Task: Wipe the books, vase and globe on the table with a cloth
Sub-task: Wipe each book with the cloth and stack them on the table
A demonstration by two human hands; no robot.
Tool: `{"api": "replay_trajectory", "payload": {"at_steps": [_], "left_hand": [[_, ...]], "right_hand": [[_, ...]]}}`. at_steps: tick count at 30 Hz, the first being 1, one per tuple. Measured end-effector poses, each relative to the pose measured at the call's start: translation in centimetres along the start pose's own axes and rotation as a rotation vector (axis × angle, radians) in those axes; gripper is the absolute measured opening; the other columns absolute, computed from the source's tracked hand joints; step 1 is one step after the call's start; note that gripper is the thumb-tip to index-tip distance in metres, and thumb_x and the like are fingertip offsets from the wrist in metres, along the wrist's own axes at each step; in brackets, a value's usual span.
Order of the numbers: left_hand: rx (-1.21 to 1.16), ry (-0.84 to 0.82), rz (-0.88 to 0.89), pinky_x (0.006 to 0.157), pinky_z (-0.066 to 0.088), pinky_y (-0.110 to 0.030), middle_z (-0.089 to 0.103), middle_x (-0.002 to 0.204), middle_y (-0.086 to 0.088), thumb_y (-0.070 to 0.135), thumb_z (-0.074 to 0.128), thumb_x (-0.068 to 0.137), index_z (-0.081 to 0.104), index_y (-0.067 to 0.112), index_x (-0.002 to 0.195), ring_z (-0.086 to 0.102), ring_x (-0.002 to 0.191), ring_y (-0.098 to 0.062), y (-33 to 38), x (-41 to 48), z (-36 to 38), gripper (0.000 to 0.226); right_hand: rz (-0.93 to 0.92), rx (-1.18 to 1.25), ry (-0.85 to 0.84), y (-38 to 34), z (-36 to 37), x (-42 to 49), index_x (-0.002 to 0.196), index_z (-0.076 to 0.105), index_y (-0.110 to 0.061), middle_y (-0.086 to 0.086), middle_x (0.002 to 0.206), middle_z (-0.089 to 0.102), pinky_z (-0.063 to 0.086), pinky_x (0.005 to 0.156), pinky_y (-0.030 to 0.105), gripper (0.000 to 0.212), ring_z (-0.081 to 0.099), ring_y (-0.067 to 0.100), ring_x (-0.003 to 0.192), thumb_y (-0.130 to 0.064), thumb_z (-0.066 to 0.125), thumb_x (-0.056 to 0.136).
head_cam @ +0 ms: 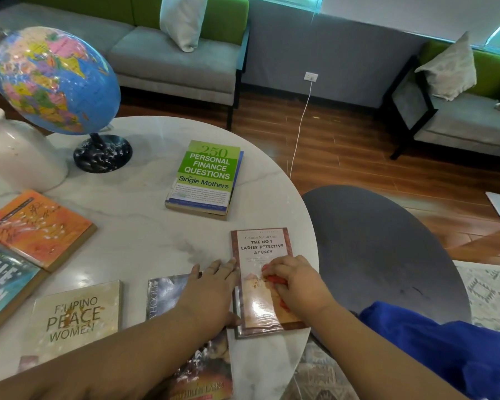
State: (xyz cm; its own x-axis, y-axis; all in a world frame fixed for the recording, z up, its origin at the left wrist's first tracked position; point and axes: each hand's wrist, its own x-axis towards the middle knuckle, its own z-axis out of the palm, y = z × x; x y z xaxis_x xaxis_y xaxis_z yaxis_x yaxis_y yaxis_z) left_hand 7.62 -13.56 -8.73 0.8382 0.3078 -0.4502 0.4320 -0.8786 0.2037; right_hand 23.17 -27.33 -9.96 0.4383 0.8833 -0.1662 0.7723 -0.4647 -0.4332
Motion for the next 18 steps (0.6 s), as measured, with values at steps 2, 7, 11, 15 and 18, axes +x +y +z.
{"api": "replay_trajectory", "payload": {"at_steps": [2, 7, 11, 15, 18], "left_hand": [[0.004, 0.000, -0.001, 0.119, 0.003, -0.050, -0.003, 0.162, 0.004, 0.056, 0.063, 0.082, 0.006, 0.023, 0.154, 0.000, 0.149, -0.019, 0.0, 0.0, 0.0, 0.098], [0.005, -0.004, 0.001, 0.119, 0.002, -0.050, -0.002, 0.162, 0.004, 0.056, 0.064, 0.082, 0.006, 0.022, 0.154, 0.000, 0.149, -0.019, -0.1, 0.1, 0.0, 0.098], [0.007, -0.016, 0.002, 0.119, 0.002, -0.050, -0.003, 0.162, 0.003, 0.055, 0.064, 0.082, 0.005, 0.022, 0.154, -0.001, 0.149, -0.019, 0.0, 0.1, -0.1, 0.098], [0.008, -0.012, 0.007, 0.120, 0.003, -0.051, -0.003, 0.162, 0.003, 0.054, 0.064, 0.083, 0.005, 0.022, 0.154, -0.001, 0.149, -0.020, -0.1, 0.1, 0.0, 0.097], [0.007, -0.015, 0.005, 0.120, 0.002, -0.050, -0.004, 0.162, 0.004, 0.054, 0.064, 0.083, 0.004, 0.022, 0.154, -0.002, 0.149, -0.019, -0.1, 0.1, 0.0, 0.098]], "right_hand": [[-0.046, 0.007, -0.043, -0.2, 0.1, -0.2, 0.117, 0.068, -0.030, -0.016, 0.123, 0.060, 0.035, 0.102, 0.019, 0.031, 0.045, 0.012, 0.113, -0.017, 0.060, 0.091], [0.030, 0.036, -0.038, 0.0, -0.5, 0.2, 0.114, 0.069, -0.032, -0.018, 0.121, 0.059, 0.033, 0.101, 0.016, 0.031, 0.044, 0.009, 0.111, -0.016, 0.061, 0.090], [0.007, 0.099, -0.063, -0.7, 0.0, 0.0, 0.112, 0.071, -0.029, -0.016, 0.116, 0.061, 0.028, 0.096, 0.005, 0.032, 0.048, 0.006, 0.110, -0.012, 0.062, 0.087], [0.150, 0.221, -0.034, -1.0, -0.6, 0.7, 0.109, 0.072, -0.026, -0.013, 0.113, 0.061, 0.039, 0.099, 0.014, 0.037, 0.053, 0.005, 0.108, -0.003, 0.058, 0.084], [0.090, 0.202, -0.075, -1.8, -0.3, 0.6, 0.111, 0.071, -0.028, -0.011, 0.115, 0.062, 0.038, 0.101, 0.016, 0.036, 0.054, 0.006, 0.109, -0.005, 0.060, 0.085]]}}
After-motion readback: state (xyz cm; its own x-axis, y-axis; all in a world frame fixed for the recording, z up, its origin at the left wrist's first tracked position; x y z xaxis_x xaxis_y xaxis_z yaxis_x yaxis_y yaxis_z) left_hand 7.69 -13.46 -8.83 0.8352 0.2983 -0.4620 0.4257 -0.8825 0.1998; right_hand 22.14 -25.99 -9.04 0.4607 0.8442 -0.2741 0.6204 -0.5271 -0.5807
